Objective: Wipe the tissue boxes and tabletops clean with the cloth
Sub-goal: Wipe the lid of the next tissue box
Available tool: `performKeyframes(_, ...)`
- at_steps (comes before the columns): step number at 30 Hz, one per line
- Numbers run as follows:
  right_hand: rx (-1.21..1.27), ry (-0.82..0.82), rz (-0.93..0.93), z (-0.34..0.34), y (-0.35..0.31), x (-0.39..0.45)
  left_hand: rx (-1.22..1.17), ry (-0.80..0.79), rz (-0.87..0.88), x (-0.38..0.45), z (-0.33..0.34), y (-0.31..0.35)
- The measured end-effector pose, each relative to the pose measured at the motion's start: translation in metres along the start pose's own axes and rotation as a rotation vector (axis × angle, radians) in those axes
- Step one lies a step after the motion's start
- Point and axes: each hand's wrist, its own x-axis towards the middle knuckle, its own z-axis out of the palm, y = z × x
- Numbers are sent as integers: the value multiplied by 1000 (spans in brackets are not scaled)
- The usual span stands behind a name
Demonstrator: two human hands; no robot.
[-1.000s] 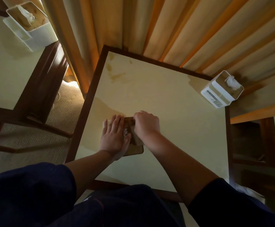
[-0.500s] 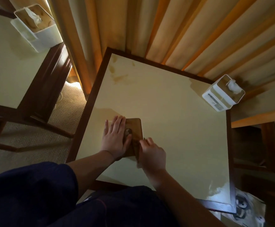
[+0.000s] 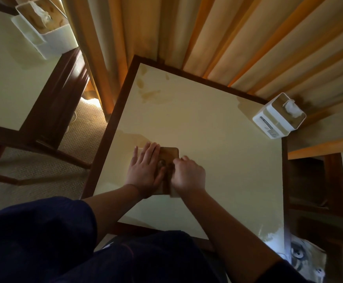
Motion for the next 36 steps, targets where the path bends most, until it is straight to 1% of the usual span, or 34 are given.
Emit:
performKeyframes(4, -20, 14, 13, -12, -7, 31, 8, 2, 0, 0, 1, 0)
performKeyframes(7, -47, 72, 12, -14, -8, 40, 17, 9, 0, 2, 2, -1)
performKeyframes(14, 60, 166, 32, 19, 0, 1, 12, -2, -8, 1, 2, 0)
performKeyframes(17, 77, 123, -8, 27, 4, -29, 27, -31, -4, 4, 3, -4)
performKeyframes(20, 56, 56, -27, 28, 6, -53, 46, -21, -2, 2, 3, -4)
performKeyframes(23, 53, 18, -43, 27, 5, -64, 53, -2, -13, 4, 3, -2)
performKeyframes(26, -21, -11, -71, 25, 4, -65, 52, -17, -4, 5, 3, -2)
performKeyframes(30, -24, -51, -120, 7, 2, -42, 8, -19, -9, 2, 2, -1)
performKeyframes(32, -39, -105, -93, -5, 0, -19, -4, -9, -10, 1, 2, -1)
performKeyframes(36, -78, -64, -24, -17, -9, 19, 1, -13, -12, 0, 3, 0)
